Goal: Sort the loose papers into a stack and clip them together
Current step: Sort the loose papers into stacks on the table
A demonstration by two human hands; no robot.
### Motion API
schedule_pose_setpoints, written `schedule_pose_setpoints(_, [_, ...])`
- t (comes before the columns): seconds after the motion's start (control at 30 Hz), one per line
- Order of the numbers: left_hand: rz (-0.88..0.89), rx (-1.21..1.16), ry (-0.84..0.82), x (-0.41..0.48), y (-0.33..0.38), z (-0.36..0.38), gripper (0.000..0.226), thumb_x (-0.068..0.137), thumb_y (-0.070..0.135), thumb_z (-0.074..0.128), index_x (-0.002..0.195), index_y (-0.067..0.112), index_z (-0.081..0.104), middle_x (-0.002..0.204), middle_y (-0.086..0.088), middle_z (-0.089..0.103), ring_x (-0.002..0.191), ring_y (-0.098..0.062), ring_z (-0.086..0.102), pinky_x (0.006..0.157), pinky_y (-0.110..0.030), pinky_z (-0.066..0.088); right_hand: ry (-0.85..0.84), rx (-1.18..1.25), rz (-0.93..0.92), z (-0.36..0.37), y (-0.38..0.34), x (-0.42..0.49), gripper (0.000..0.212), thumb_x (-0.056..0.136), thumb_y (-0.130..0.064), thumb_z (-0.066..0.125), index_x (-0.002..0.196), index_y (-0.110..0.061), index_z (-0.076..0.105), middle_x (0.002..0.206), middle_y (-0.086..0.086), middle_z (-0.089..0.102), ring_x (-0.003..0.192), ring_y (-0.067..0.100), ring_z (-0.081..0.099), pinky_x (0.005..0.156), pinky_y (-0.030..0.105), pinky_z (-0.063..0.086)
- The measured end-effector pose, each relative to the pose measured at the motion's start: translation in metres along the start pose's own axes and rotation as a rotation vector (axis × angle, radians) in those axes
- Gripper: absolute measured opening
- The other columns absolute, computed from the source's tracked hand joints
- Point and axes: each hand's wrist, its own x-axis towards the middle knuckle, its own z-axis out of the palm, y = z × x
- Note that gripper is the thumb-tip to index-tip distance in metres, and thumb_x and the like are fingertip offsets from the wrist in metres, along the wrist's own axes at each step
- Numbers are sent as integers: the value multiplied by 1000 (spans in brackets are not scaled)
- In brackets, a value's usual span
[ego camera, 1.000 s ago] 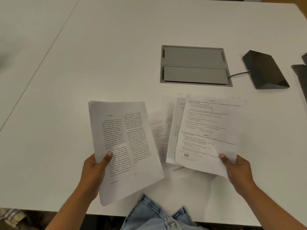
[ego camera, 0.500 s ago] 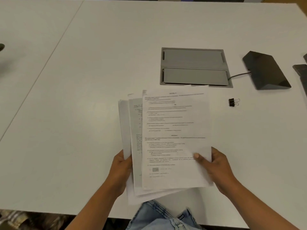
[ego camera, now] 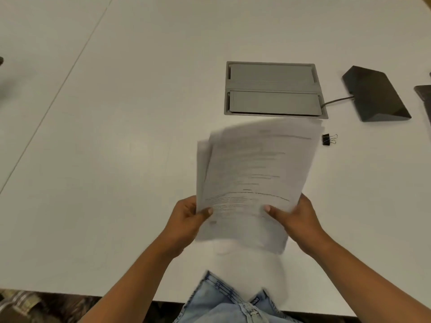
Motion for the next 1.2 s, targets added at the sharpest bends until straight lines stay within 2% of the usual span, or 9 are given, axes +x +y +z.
schedule_pose_setpoints(0.1, [78,59,13,3,14,11,48,96,-9,52,72,23,79,68,11,74,56,1,65,56,-18,54,30,-92,-108,1,-4,4,28,83,-8,77,91,-35,72,90,-18,77,82,2,73,64,16,55])
schedule_pose_setpoints(0.17, [81,-5,10,8,14,17,63,97,-7,52,68,42,79,62,30,71,58,17,64,52,-2,48,61,-139,-150,2,-7,4,34,84,-7,76,88,-39,68,85,-28,74,78,-5,70,61,11,51])
schedule_pose_setpoints(0.27, [173,123,63,8,6,20,36,91,14,71,88,50,70,78,52,63,80,31,58,63,6,42,60,-161,-197,5,-11,1,51,81,-9,79,91,-57,65,91,-37,69,86,-13,66,64,4,48])
schedule_pose_setpoints(0.37, [340,142,126,5,4,17,52,80,22,83,108,62,65,104,39,69,100,14,64,72,-4,51,24,-152,-191,5,-8,0,50,79,-11,80,100,-53,64,97,-32,70,92,-10,66,68,5,49])
schedule_pose_setpoints(0.53, [270,134,121,10,8,18,27,88,40,67,99,64,66,94,32,72,87,9,66,75,-29,59,-12,-140,-92,5,0,0,31,87,-20,73,106,-42,61,99,-23,73,95,-5,66,72,9,50])
schedule_pose_setpoints(0.67, [264,84,90,10,18,13,28,90,31,66,100,56,71,101,21,75,96,-2,70,81,-27,61,-35,-142,-43,1,-4,1,10,88,-35,67,97,-39,69,91,-25,75,84,-4,70,67,8,50])
schedule_pose_setpoints(0.93, [12,-106,33,-2,13,-8,25,86,35,73,109,26,75,111,-4,79,97,-28,76,73,-36,63,-82,146,72,5,-19,7,35,84,-25,68,115,-8,70,108,6,77,97,23,74,77,28,59])
schedule_pose_setpoints(1.07, [-70,-152,-3,-15,1,-11,25,90,36,70,114,28,72,115,-6,77,101,-29,75,77,-38,63,-114,148,111,12,-18,7,35,86,-24,67,118,-11,68,110,4,77,100,24,73,82,33,60])
schedule_pose_setpoints(1.2, [-68,-193,107,-25,-5,-22,25,88,34,71,111,23,74,109,-13,78,95,-34,76,72,-41,63,-153,125,150,19,-13,13,29,92,-43,56,106,-25,75,105,-3,78,95,10,73,73,17,55])
